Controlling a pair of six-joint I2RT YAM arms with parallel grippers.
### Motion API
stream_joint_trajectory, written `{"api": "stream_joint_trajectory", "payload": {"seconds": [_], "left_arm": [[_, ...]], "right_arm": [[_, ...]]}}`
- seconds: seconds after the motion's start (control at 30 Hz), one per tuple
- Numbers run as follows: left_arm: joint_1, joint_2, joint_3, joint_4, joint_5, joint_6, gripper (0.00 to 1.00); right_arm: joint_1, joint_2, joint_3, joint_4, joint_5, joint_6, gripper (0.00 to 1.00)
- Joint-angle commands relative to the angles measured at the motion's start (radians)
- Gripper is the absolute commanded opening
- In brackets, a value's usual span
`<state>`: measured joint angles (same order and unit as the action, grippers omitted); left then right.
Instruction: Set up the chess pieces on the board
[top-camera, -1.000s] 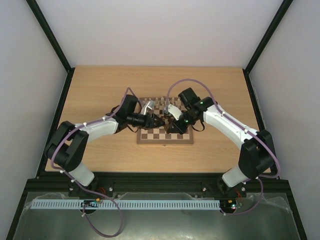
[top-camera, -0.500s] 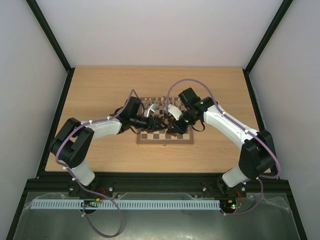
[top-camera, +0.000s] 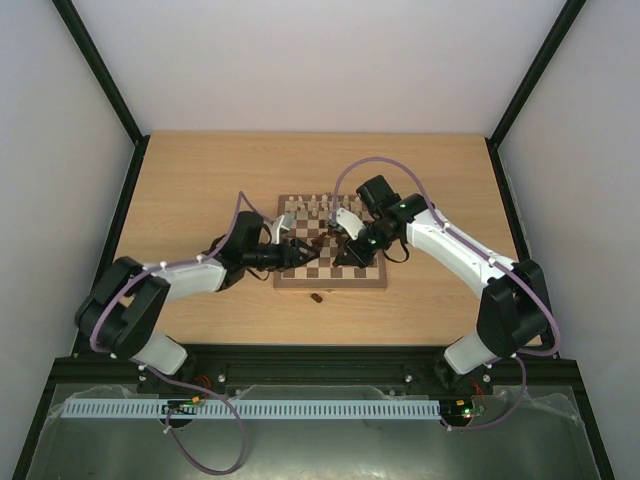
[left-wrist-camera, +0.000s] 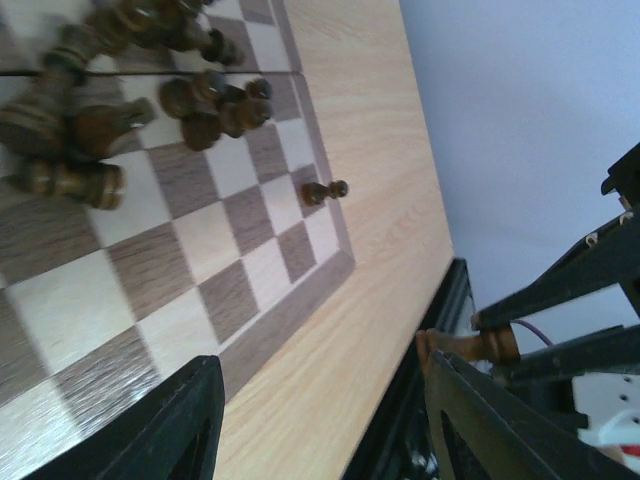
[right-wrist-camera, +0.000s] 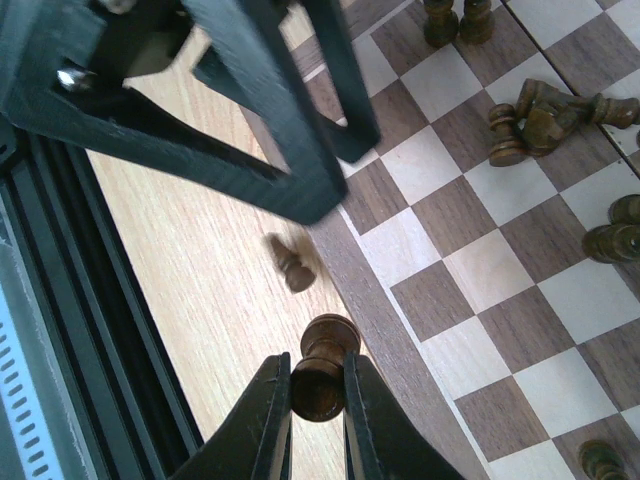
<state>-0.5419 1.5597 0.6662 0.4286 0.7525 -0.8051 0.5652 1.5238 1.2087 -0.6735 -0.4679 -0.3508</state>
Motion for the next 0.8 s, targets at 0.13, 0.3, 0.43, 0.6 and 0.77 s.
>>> {"api": "stream_joint_trajectory", "payload": {"seconds": [0.13,0.3,0.43,0.6,0.77], "left_arm": [[-0.070,-0.233,-0.150,0.015,-0.353,0.149,0.55],[-0.117,-0.332,-0.148,-0.181,-0.471,0.284,0.55],[-0.120,-0.353,-0.165,-0.210,-0.472,0.286,0.56],[-0.141,-0.323,-0.157,-0.206,-0.468,0.277,0.57],[-0.169,-0.284,-0.128,-0.207,-0.471,0.280,0.57]], "right_arm": [[0.005,0.015,-0.025,0.018,0.110,0.039,0.06],[0.006,-0.027,-0.106,0.023,0.226,-0.012,0.07],[0.005,-0.043,-0.172,0.026,0.298,-0.038,0.07],[0.005,-0.054,-0.227,0.042,0.382,-0.036,0.06],[0.004,-0.045,-0.263,0.059,0.446,-0.024,0.06]]}}
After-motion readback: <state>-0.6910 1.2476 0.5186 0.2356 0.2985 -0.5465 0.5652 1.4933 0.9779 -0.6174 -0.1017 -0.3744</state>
